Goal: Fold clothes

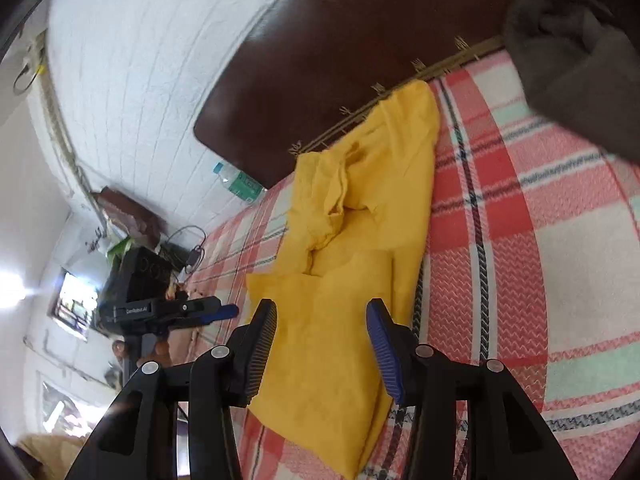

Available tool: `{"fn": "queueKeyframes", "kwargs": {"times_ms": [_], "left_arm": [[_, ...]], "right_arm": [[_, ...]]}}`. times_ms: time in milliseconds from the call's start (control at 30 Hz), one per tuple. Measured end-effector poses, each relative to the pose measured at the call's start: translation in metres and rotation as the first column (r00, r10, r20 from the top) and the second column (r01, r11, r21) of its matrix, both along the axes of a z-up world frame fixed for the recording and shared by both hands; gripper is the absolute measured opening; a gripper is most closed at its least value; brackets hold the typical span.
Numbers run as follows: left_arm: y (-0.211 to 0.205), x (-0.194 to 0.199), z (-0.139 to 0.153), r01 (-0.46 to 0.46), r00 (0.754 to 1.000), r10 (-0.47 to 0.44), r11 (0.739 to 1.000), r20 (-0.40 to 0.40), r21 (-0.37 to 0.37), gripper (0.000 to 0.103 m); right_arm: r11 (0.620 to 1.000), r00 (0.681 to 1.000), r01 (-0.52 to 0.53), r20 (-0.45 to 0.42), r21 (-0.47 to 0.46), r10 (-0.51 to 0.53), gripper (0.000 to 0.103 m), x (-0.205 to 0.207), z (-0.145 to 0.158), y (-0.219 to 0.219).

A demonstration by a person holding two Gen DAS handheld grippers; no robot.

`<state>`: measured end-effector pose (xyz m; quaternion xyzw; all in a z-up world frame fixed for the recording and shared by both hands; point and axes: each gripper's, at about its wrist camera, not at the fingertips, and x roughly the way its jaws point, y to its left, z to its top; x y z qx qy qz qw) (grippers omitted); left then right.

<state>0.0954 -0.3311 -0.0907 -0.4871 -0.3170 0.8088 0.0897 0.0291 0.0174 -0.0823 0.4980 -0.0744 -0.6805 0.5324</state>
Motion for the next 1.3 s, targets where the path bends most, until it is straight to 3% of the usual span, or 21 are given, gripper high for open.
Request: {"fn": "queueKeyframes", "kwargs": {"times_ms": [167,233,300,367,433,533,633,767,800,867,967,1100,1200,1300], "left_arm": [[0.042,-0.004,0.014,0.149,0.982,-0.17,0.967,-0.087,-0.206,0.053],[0.051,-0.015,0.007,0.174,0.977,-0.2,0.947,-0.072,-0.269,0.053],[0.057,-0.031,-0.007,0.187,0.977,-0.21,0.927,-0.037,-0.325,0.053],[0.054,-0.045,-0.027,0.194,0.979,-0.202,0.925,0.011,-0.327,0.053],[0.046,-0.053,-0.045,0.204,0.979,-0.201,0.936,0.042,-0.286,0.053],[0.037,-0.044,-0.038,0.175,0.984,-0.18,0.954,0.0,-0.245,0.053],[0.039,-0.017,-0.018,0.151,0.982,-0.178,0.941,-0.065,-0.303,0.053],[0.068,0.034,0.003,0.237,0.942,-0.315,0.868,-0.116,-0.436,0.055],[0.079,0.046,0.005,0.268,0.926,-0.359,0.839,-0.113,-0.473,0.066],[0.098,0.065,0.005,0.288,0.906,-0.411,0.774,-0.101,-0.564,0.075],[0.119,0.08,-0.004,0.316,0.883,-0.466,0.676,-0.054,-0.665,0.075],[0.139,0.082,-0.024,0.375,0.852,-0.523,0.567,0.032,-0.734,0.075],[0.139,0.074,-0.034,0.383,0.854,-0.516,0.531,0.07,-0.755,0.075],[0.137,0.067,-0.042,0.399,0.851,-0.517,0.529,0.088,-0.749,0.075]], "right_arm": [[0.992,0.969,-0.092,-0.222,0.085,0.109,0.05,0.024,0.015,-0.02],[0.985,0.94,-0.121,-0.303,0.126,0.155,0.05,0.034,0.02,-0.029],[0.974,0.931,-0.122,-0.317,0.188,0.178,0.05,0.031,0.007,-0.038],[0.965,0.928,-0.105,-0.325,0.24,0.182,0.05,0.024,-0.007,-0.044],[0.968,0.944,-0.095,-0.288,0.232,0.162,0.05,0.013,-0.017,-0.039],[0.975,0.959,-0.081,-0.252,0.205,0.132,0.05,0.005,-0.022,-0.029],[0.972,0.938,-0.077,-0.315,0.224,0.147,0.057,0.018,-0.008,-0.021],[0.956,0.866,-0.187,-0.422,0.226,0.269,0.074,0.061,0.012,-0.005],[0.949,0.843,-0.214,-0.448,0.23,0.299,0.076,0.072,0.017,-0.002],[0.921,0.783,-0.259,-0.495,0.292,0.377,0.078,0.096,0.014,0.001],[0.87,0.673,-0.277,-0.564,0.409,0.479,0.079,0.126,0.0,0.001],[0.81,0.565,-0.243,-0.601,0.534,0.566,0.079,0.143,-0.026,-0.008],[0.821,0.5,-0.209,-0.663,0.532,0.557,0.079,0.147,-0.031,-0.009],[0.828,0.437,-0.155,-0.715,0.539,0.546,0.08,0.147,-0.034,-0.014]]}}
